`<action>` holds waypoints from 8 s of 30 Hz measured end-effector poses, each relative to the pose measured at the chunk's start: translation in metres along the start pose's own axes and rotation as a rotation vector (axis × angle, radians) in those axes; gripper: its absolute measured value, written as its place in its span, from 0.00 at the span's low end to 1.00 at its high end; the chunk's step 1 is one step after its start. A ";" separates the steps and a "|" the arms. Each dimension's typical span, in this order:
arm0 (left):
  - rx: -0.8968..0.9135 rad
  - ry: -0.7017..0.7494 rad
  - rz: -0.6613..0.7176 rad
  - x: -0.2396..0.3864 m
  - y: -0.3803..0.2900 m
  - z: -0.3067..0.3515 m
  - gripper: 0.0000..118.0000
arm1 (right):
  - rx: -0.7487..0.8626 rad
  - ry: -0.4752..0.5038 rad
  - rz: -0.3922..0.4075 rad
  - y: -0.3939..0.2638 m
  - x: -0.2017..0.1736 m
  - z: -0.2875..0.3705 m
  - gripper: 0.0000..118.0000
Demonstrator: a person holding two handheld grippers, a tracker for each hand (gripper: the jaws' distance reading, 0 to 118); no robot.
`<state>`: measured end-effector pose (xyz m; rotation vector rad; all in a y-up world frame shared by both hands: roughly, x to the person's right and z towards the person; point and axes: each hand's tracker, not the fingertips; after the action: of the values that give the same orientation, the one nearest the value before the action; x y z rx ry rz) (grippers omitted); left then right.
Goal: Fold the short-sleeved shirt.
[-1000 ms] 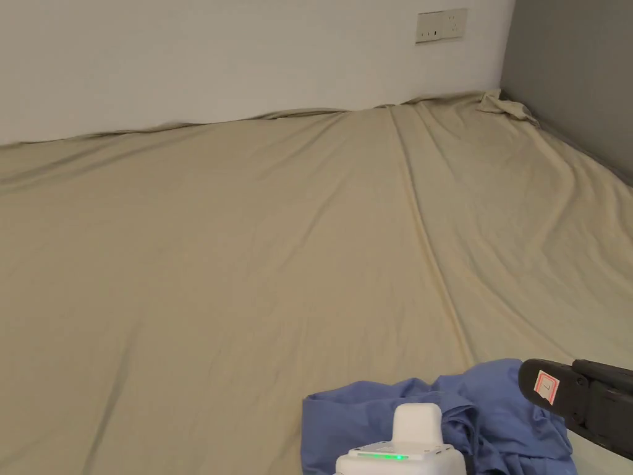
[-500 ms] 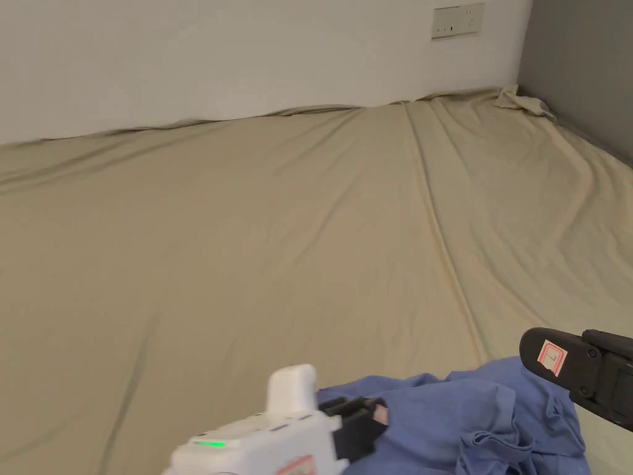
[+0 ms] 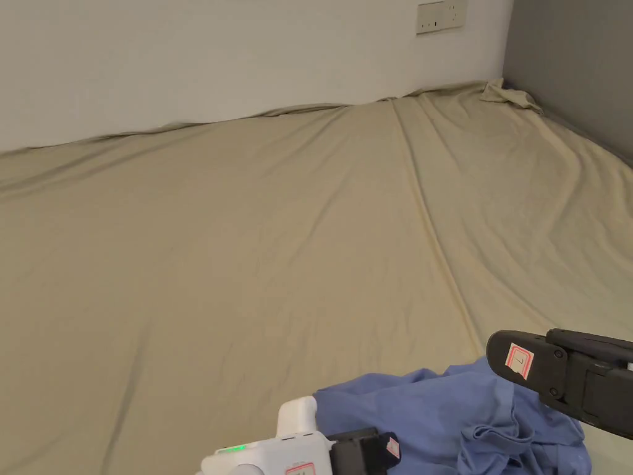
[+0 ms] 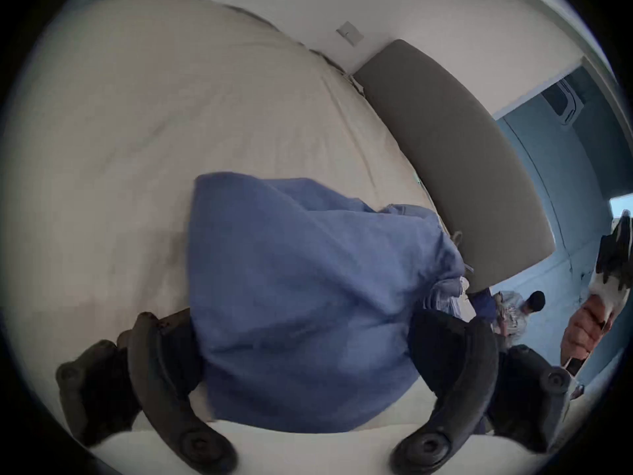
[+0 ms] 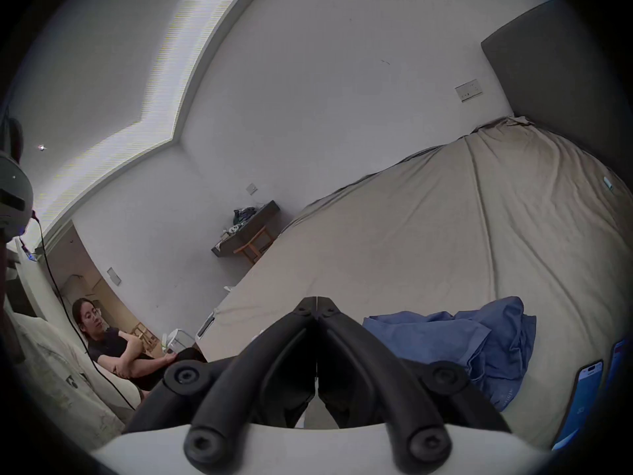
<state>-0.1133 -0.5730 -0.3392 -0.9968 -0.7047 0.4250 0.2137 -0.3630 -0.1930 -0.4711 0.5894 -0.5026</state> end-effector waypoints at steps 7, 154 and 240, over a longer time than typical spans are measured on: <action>0.004 -0.050 0.212 -0.021 -0.002 0.012 0.10 | -0.038 -0.189 0.054 -0.001 -0.002 -0.009 0.02; 0.021 0.030 0.177 -0.124 0.018 0.201 0.36 | -0.249 0.181 -0.300 -0.038 0.061 -0.075 0.02; 0.889 0.583 -0.447 0.236 0.119 0.332 1.00 | 0.347 -0.706 0.561 0.149 -0.151 -0.040 1.00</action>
<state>-0.1827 -0.1653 -0.2455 -0.0783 -0.1405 0.0147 0.1261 -0.1727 -0.2429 -0.1144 -0.0642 0.1147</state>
